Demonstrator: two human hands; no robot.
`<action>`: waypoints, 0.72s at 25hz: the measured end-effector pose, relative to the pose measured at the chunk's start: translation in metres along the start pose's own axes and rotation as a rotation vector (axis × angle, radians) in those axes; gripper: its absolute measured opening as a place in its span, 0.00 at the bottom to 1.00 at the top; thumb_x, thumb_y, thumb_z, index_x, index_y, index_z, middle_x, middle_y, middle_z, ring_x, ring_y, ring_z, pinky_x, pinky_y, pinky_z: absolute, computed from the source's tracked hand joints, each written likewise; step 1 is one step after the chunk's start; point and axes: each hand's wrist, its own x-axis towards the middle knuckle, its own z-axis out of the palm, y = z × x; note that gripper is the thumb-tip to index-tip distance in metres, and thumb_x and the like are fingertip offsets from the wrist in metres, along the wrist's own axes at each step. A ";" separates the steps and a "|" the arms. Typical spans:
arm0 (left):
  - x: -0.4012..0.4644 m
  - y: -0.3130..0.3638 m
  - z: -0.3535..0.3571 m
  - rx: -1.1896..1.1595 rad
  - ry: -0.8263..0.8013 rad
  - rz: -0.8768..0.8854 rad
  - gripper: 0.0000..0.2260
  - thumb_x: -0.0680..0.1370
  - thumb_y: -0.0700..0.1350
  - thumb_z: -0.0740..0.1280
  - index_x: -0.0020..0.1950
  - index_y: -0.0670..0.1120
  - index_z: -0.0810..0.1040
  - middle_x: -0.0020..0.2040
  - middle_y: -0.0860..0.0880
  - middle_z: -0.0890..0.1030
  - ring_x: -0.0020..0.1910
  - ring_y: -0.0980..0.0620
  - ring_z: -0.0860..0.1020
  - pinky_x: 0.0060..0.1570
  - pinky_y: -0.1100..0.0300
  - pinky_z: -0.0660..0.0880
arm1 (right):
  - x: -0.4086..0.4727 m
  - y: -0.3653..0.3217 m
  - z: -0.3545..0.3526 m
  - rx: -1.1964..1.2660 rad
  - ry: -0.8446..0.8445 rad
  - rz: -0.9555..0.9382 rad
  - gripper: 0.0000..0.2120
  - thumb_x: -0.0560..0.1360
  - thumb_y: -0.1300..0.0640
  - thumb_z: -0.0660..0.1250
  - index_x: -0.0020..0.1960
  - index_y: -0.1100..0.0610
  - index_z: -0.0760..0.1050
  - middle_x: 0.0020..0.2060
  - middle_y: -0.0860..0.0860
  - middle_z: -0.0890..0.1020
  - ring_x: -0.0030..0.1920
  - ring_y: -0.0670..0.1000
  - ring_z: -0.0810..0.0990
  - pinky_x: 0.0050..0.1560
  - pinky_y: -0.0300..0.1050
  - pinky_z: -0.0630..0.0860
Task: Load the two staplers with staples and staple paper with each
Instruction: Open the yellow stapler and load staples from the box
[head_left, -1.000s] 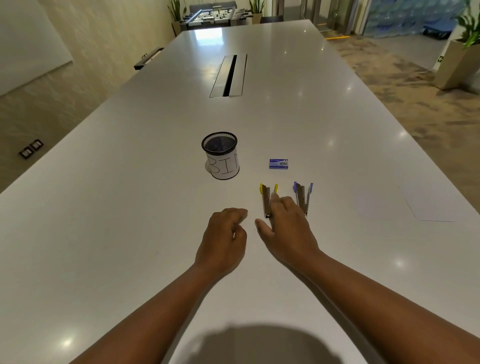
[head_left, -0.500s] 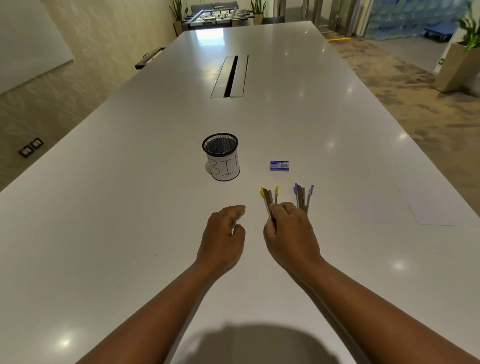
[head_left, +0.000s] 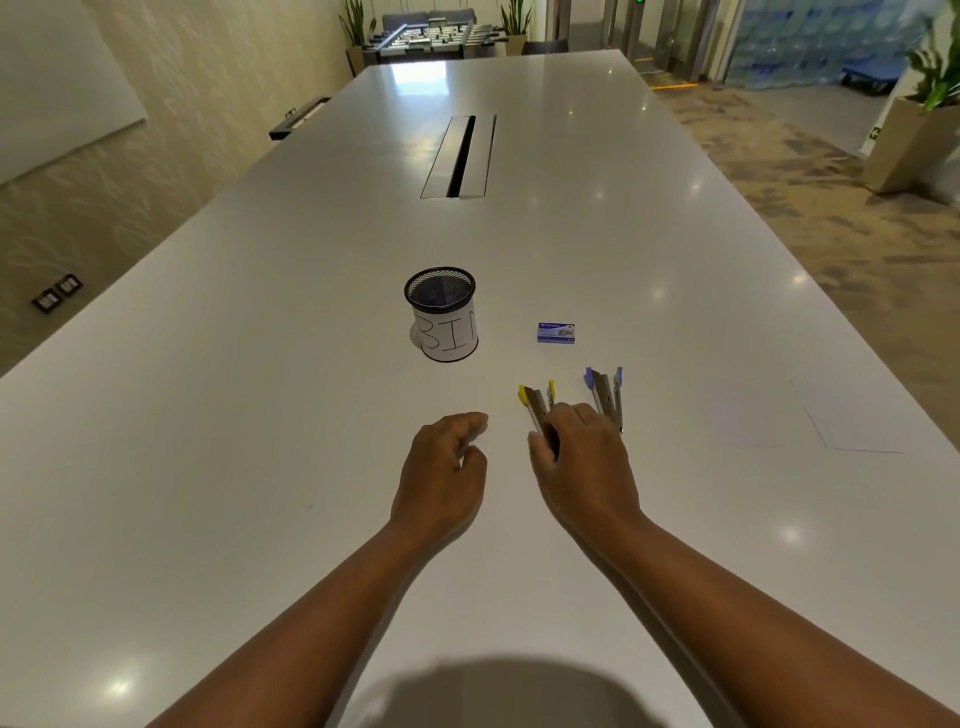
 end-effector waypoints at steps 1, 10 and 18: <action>0.000 0.001 0.000 0.000 0.002 -0.004 0.21 0.78 0.35 0.62 0.68 0.51 0.78 0.65 0.53 0.80 0.66 0.56 0.77 0.67 0.60 0.72 | 0.000 -0.002 -0.001 0.011 -0.007 -0.006 0.06 0.77 0.58 0.70 0.44 0.56 0.74 0.36 0.48 0.74 0.37 0.51 0.72 0.37 0.43 0.67; 0.027 0.022 0.006 -0.647 -0.244 -0.197 0.14 0.86 0.45 0.60 0.70 0.55 0.75 0.65 0.50 0.82 0.64 0.54 0.78 0.67 0.58 0.73 | 0.001 -0.013 -0.021 0.909 -0.209 0.265 0.01 0.79 0.62 0.69 0.49 0.59 0.80 0.33 0.48 0.79 0.32 0.41 0.75 0.35 0.32 0.74; 0.021 0.029 0.019 -0.629 -0.227 -0.061 0.09 0.82 0.49 0.62 0.50 0.43 0.73 0.39 0.38 0.76 0.39 0.40 0.74 0.44 0.39 0.73 | 0.010 -0.007 -0.014 1.052 -0.408 0.300 0.19 0.82 0.44 0.65 0.51 0.62 0.76 0.34 0.58 0.79 0.29 0.52 0.73 0.29 0.43 0.71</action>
